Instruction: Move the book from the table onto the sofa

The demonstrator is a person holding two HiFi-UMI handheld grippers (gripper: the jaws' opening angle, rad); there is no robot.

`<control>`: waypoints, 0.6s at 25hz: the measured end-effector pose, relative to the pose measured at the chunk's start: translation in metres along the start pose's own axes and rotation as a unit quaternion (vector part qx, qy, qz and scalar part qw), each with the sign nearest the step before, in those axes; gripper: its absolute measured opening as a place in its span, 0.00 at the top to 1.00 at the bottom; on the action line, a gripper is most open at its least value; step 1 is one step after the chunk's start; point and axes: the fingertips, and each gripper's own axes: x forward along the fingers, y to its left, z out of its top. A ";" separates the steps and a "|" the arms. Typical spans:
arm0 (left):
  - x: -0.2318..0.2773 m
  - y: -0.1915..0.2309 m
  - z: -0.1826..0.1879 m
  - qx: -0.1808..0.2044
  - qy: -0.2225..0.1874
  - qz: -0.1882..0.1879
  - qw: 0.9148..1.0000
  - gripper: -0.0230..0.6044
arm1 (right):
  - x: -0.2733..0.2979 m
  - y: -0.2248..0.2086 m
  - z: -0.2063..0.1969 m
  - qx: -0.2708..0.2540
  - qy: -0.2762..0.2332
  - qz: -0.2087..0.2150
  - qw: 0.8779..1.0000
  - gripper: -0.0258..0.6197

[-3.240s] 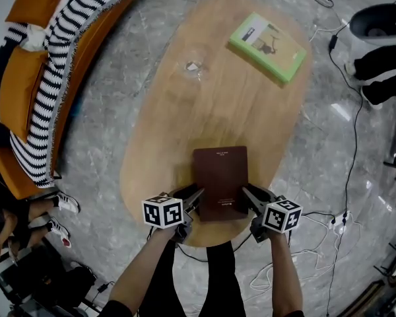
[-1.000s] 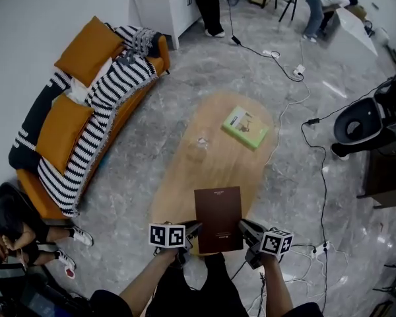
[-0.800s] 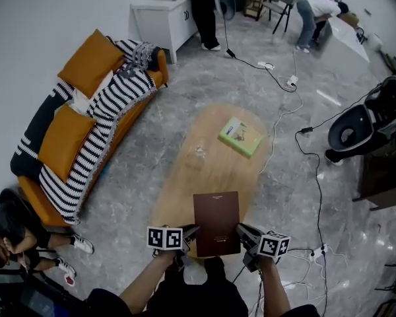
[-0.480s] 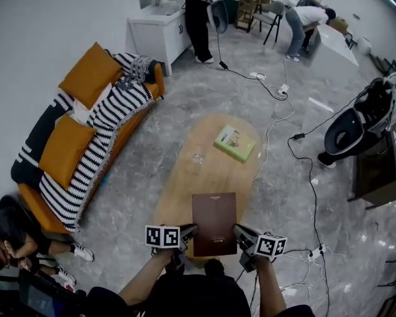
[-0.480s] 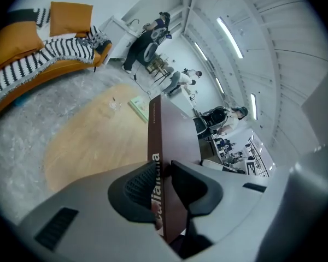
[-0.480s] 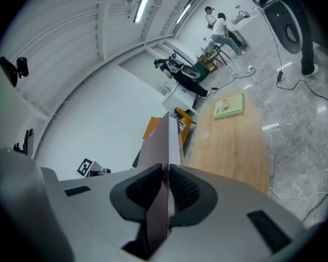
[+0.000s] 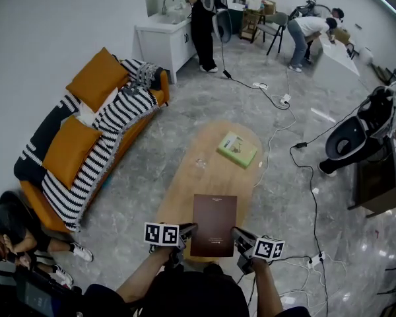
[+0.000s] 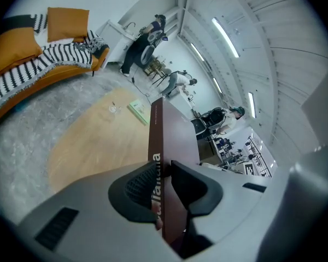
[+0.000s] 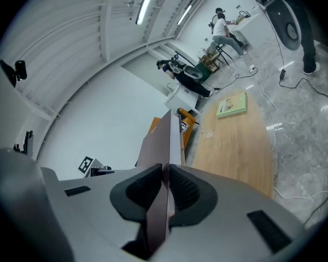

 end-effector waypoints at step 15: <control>-0.050 0.059 -0.027 -0.105 -0.124 0.059 0.985 0.82 | 0.075 0.016 -0.030 -0.053 0.143 0.083 0.985 0.87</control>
